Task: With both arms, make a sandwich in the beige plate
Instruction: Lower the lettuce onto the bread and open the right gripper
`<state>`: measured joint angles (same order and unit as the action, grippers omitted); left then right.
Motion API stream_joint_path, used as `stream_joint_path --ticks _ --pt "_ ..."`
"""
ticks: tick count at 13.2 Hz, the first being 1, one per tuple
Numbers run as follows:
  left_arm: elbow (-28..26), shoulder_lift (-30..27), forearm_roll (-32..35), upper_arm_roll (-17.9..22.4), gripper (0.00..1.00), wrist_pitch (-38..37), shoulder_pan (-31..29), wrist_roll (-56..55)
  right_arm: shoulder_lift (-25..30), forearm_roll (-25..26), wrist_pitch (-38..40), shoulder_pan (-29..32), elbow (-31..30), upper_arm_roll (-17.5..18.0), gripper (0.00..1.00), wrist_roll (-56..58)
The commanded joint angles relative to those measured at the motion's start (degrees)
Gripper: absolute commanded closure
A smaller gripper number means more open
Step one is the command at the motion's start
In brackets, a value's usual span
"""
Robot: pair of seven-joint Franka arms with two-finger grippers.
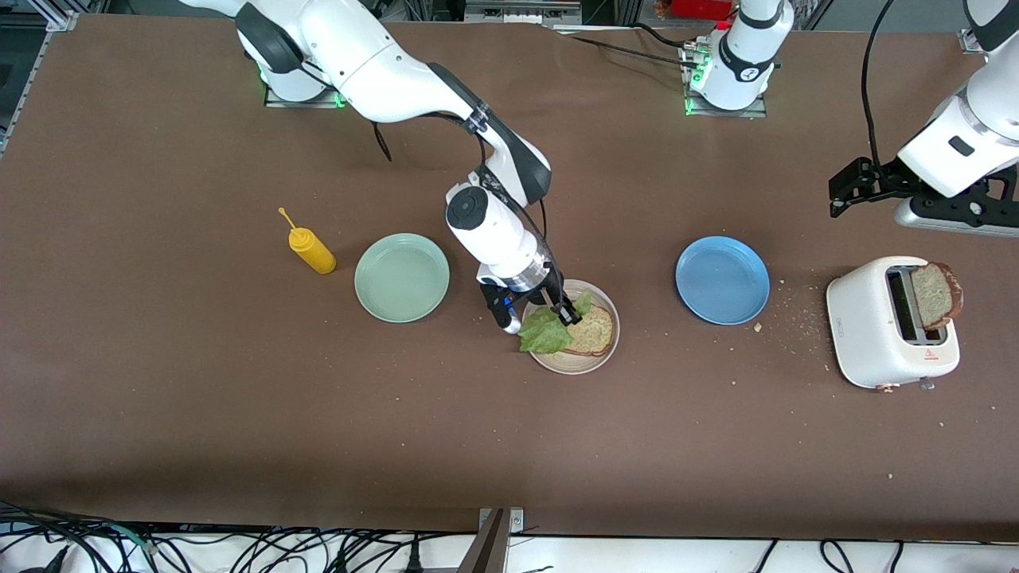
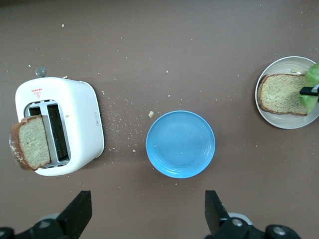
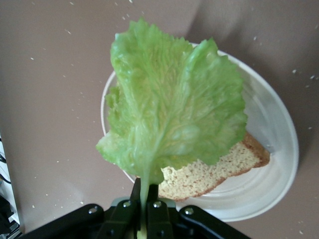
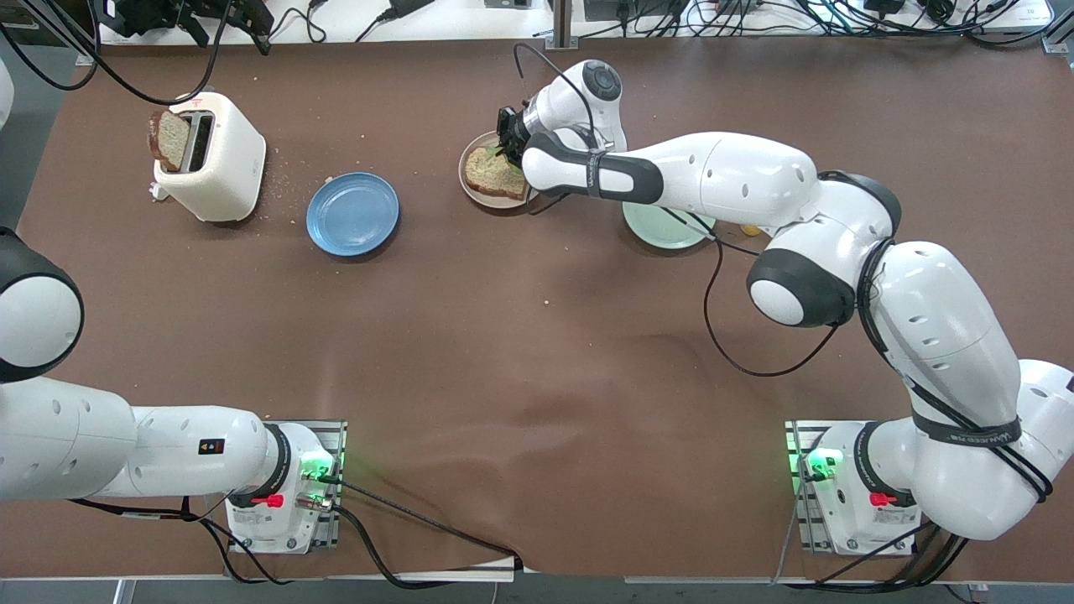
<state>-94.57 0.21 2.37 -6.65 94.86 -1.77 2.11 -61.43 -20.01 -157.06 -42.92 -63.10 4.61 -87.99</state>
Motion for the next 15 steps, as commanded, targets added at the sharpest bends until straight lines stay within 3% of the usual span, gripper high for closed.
stream_joint_path --ticks 1,3,5,6,7,8,9,15 --pt "0.8 0.3 -0.2 0.0 0.00 0.0 -0.3 1.1 -3.6 -1.0 -2.1 -0.2 4.2 1.4 1.00 -0.2" --pt "0.8 0.3 -0.2 0.0 0.00 0.0 -0.3 1.1 -3.6 -1.0 -2.2 -0.1 4.3 2.5 1.00 -0.4" --pt "0.8 0.3 -0.2 0.0 0.00 0.0 -0.3 1.1 -3.5 -1.1 -2.1 -0.1 4.3 2.6 0.89 -0.8" --pt "0.8 0.3 -0.2 0.0 0.00 0.0 -0.3 1.1 -3.4 -1.1 -2.1 -0.1 4.3 2.6 0.50 -0.9" --pt "0.8 0.3 -0.3 0.0 0.00 0.0 -0.3 1.1 -3.2 -1.1 -1.9 -0.1 4.3 2.6 0.18 -0.9" --pt "0.8 0.3 -0.2 0.0 0.00 0.0 -0.3 1.1 -3.0 -1.1 -1.8 -0.1 4.3 2.5 0.06 -0.9" --pt "0.8 0.3 -0.2 0.0 0.00 0.0 -0.3 1.1 -2.6 -1.1 -1.6 -0.1 4.3 2.5 0.01 -0.9" --pt "0.8 0.3 -0.3 0.0 0.00 0.0 -0.3 1.1 1.3 -1.7 1.5 0.0 4.4 2.6 0.01 -1.0"
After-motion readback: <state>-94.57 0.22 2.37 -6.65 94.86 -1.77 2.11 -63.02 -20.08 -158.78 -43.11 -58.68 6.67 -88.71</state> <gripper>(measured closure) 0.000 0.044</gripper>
